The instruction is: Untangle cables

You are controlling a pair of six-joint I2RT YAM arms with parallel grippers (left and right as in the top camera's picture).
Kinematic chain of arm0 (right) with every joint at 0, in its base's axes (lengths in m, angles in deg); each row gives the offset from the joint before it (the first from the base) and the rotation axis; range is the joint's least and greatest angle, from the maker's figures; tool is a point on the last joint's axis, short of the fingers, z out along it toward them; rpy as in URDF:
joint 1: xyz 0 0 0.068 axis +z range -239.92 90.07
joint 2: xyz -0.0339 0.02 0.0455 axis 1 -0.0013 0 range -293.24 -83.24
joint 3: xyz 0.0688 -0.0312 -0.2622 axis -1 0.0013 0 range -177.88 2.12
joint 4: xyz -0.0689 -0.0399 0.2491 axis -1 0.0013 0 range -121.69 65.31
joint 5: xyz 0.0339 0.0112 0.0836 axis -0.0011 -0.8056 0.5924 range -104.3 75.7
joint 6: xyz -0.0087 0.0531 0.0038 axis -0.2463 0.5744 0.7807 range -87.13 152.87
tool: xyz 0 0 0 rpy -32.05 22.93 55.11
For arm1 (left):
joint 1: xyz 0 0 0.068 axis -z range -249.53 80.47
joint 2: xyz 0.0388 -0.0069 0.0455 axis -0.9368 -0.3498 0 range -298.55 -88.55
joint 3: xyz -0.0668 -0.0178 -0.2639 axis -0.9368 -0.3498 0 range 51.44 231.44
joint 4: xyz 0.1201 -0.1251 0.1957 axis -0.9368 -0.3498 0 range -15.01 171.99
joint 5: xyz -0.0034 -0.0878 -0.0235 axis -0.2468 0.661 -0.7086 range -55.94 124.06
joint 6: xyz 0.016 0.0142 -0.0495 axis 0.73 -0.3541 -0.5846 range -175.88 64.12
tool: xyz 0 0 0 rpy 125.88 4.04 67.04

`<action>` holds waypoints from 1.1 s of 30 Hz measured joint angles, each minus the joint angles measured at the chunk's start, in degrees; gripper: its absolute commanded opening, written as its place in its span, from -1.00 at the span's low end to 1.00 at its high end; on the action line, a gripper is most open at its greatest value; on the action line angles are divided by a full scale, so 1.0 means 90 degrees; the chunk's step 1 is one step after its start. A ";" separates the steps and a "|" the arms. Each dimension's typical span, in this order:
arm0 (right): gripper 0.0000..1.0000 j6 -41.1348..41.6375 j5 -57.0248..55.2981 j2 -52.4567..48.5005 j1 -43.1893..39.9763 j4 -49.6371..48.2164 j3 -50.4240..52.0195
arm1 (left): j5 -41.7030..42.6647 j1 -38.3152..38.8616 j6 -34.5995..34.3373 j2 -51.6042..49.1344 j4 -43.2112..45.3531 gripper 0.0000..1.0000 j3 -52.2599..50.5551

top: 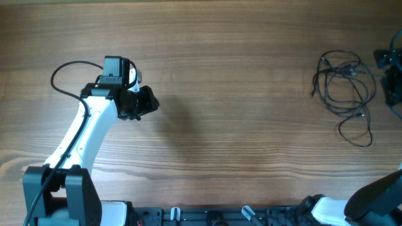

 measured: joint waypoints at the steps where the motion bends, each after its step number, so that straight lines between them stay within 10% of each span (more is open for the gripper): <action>1: 0.98 -0.0015 -0.0138 0.0000 0.0000 0.0226 -0.0002 | 0.0000 0.0000 -0.0002 0.0000 -0.0005 -0.08 0.0000; 10: 0.99 0.0469 -0.2778 -0.0005 0.0000 0.2076 0.0000 | -0.0002 0.0000 -0.0002 0.0000 -0.0007 -0.04 0.0000; 20: 0.99 -0.0954 -0.1161 -0.0005 0.0330 0.1860 0.0000 | 0.0131 0.0041 -0.0032 0.0000 0.0648 0.18 0.0000; 27: 1.00 -0.2305 -0.0573 -0.0005 0.2288 0.1668 0.0000 | 0.0311 0.0797 -0.0039 0.0000 0.1717 0.29 -0.0005; 33: 0.99 -0.2781 -0.1659 -0.0036 0.4471 0.1506 0.0000 | -0.1326 0.1494 0.0051 0.0000 0.1032 0.48 -0.0005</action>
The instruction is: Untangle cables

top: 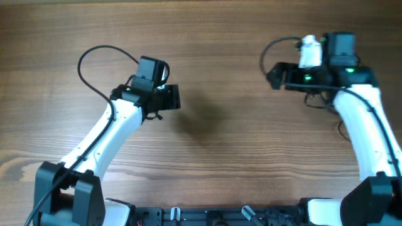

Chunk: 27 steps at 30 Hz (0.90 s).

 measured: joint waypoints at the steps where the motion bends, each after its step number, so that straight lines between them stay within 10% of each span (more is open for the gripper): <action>1: 1.00 -0.0015 -0.0306 -0.0053 0.0274 -0.0007 0.0000 | -0.0459 0.0022 -0.0015 0.0000 -0.0177 0.50 0.0000; 5: 1.00 0.0005 -0.0794 -0.0262 0.0843 0.0075 0.0000 | -0.0884 -0.0073 -0.0306 0.0000 -0.0721 1.00 0.0000; 16: 0.99 0.0595 -0.1443 -0.0243 0.0877 0.1137 0.0015 | -0.0646 -0.0240 -0.0627 0.0066 -0.2305 1.00 0.0000; 27: 0.99 0.0622 -0.1741 0.3718 0.0877 0.0046 0.1785 | -0.0576 -0.0148 -0.0359 0.3866 -0.1506 1.00 -0.1321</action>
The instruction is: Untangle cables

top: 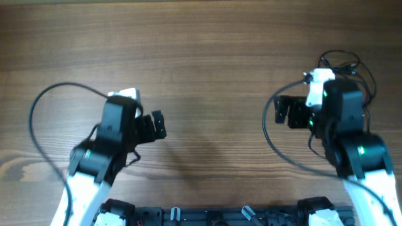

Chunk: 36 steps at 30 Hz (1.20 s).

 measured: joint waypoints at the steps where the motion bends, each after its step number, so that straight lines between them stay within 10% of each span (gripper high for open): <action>1: 1.00 0.0000 -0.0041 0.0398 0.0000 0.0046 0.0148 | -0.0002 0.0000 0.0000 0.0466 0.0068 1.00 -0.0112; 26: 1.00 0.0000 -0.0080 0.0058 0.0000 0.0233 0.0432 | 0.0000 0.0002 0.0000 0.1936 -0.0447 1.00 -0.0151; 36: 1.00 -0.0794 -0.0578 0.2465 0.0000 0.0223 0.0474 | 0.0000 0.0002 0.0000 0.1936 -0.0459 1.00 -0.0158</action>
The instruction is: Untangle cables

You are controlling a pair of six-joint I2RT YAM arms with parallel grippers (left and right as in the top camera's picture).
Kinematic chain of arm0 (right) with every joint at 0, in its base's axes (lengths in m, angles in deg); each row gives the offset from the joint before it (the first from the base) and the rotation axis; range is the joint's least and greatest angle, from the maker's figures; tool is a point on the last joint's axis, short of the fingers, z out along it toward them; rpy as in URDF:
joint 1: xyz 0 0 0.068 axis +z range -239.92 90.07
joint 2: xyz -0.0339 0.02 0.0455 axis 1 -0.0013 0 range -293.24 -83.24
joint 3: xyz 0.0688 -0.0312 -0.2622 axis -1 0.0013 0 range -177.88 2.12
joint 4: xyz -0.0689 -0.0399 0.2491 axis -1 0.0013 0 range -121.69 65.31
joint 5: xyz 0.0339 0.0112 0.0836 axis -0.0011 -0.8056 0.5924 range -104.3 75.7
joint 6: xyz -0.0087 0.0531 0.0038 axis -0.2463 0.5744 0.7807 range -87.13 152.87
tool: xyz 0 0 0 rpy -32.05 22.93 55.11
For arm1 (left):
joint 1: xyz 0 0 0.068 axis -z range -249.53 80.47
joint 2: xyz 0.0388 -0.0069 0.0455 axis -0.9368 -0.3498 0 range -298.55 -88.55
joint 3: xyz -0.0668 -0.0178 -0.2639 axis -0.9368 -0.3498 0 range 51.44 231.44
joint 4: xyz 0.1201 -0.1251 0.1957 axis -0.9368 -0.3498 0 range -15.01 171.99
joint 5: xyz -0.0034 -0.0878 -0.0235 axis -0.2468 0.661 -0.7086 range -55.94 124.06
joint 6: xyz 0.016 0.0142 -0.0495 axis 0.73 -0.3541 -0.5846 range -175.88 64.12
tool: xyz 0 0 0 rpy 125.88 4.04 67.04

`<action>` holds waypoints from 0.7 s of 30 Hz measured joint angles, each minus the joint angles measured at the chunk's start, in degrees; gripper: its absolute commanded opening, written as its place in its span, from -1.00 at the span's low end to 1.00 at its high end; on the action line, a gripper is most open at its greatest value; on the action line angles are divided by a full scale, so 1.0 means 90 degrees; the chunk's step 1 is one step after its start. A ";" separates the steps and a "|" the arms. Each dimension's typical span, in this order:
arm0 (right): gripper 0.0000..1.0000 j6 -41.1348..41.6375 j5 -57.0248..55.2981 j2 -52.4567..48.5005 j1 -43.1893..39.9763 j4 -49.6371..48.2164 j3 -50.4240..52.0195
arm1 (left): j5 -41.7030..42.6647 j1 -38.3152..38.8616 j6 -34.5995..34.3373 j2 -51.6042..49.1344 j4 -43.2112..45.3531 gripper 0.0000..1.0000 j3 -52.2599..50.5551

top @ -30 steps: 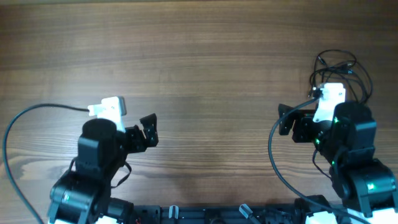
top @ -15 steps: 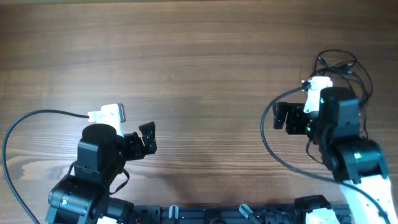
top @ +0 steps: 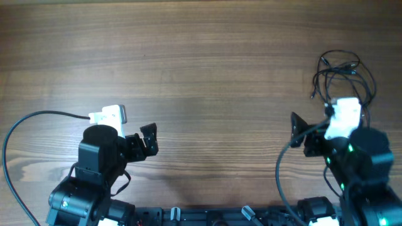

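Note:
A bundle of thin black cables (top: 344,74) lies in tangled loops at the far right of the wooden table; its lower loops are hidden behind my right arm. My right gripper (top: 302,133) sits low and left of the bundle, pointing left, apart from the cables, and looks open and empty. At the lower left my left gripper (top: 149,138) points right, far from the cables, and also looks open with nothing in it.
The wooden table (top: 207,69) stretches between the arms. Each arm's own black lead loops beside it, at the left (top: 16,135) and at the right (top: 281,166). The arm bases and a black rail (top: 207,216) line the front edge.
Both arms have drawn back toward the front edge, and the grippers sit lower in the overhead view. The cable bundle lies where it was, in the same shape.
First my left arm reached over the left of the table while the right was at the right edge beside the cables. Then both reached toward the middle, the right arm over the bundle. Later both stood further back, now further still. The cables have not moved.

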 measured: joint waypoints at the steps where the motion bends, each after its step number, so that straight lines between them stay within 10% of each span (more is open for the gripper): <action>1: 1.00 -0.0136 -0.0044 0.0194 0.0000 -0.0070 0.0015 | 0.0000 0.0000 0.0000 0.0000 0.0000 1.00 0.0000; 21: 1.00 -0.0347 -0.0087 0.3368 -0.0423 -0.7242 0.4673 | 0.0000 0.0000 0.0000 0.0000 0.0000 1.00 -0.0005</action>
